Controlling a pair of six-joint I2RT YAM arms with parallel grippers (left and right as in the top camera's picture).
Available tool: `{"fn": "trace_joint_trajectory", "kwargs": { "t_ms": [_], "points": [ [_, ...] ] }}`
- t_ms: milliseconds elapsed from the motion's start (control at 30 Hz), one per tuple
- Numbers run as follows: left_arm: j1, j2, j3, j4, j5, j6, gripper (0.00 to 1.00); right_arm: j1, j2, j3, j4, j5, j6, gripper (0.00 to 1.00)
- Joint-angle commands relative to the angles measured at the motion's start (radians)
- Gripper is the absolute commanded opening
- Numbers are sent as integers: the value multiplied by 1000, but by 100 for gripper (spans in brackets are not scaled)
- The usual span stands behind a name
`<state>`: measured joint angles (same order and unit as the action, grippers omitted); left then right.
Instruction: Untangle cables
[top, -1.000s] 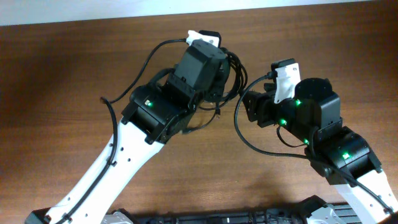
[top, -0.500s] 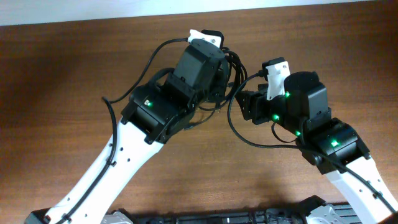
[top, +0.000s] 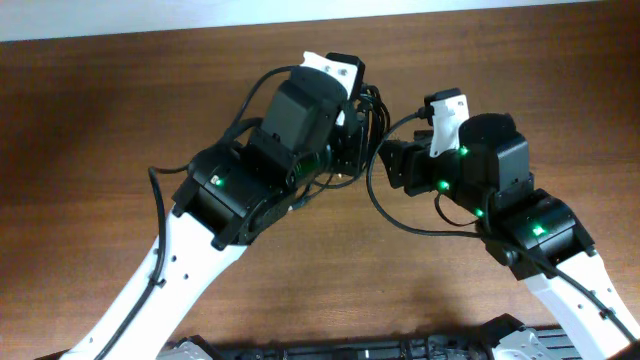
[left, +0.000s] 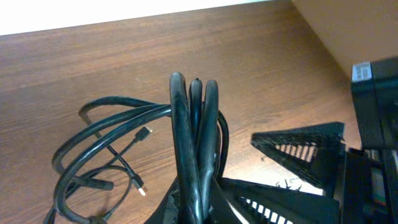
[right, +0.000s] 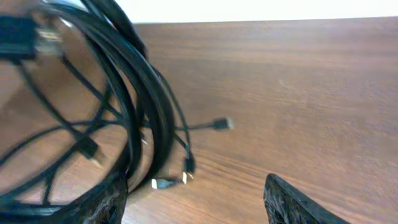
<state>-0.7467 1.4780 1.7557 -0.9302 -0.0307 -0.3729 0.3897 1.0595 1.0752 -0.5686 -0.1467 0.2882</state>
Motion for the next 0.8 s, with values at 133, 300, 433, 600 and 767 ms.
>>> {"fn": "trace_joint_trajectory", "kwargs": {
  "t_ms": [133, 300, 433, 600, 767],
  "points": [
    [-8, -34, 8, 14, 54, 12, 0, -4, 1, 4, 31, -108, 15, 69],
    [-8, -43, 8, 18, 33, 14, 0, -4, 1, 4, 31, -85, 15, 69],
    [-8, -45, 8, 13, -60, 34, 0, -4, 0, 4, 51, -85, 15, 69],
    [-8, -53, 8, 14, -52, 34, 0, -4, -4, 4, 94, -81, -62, 64],
    [-8, -77, 8, 13, -52, 34, 0, -5, -4, 4, 146, -70, -75, 47]
  ]
}}
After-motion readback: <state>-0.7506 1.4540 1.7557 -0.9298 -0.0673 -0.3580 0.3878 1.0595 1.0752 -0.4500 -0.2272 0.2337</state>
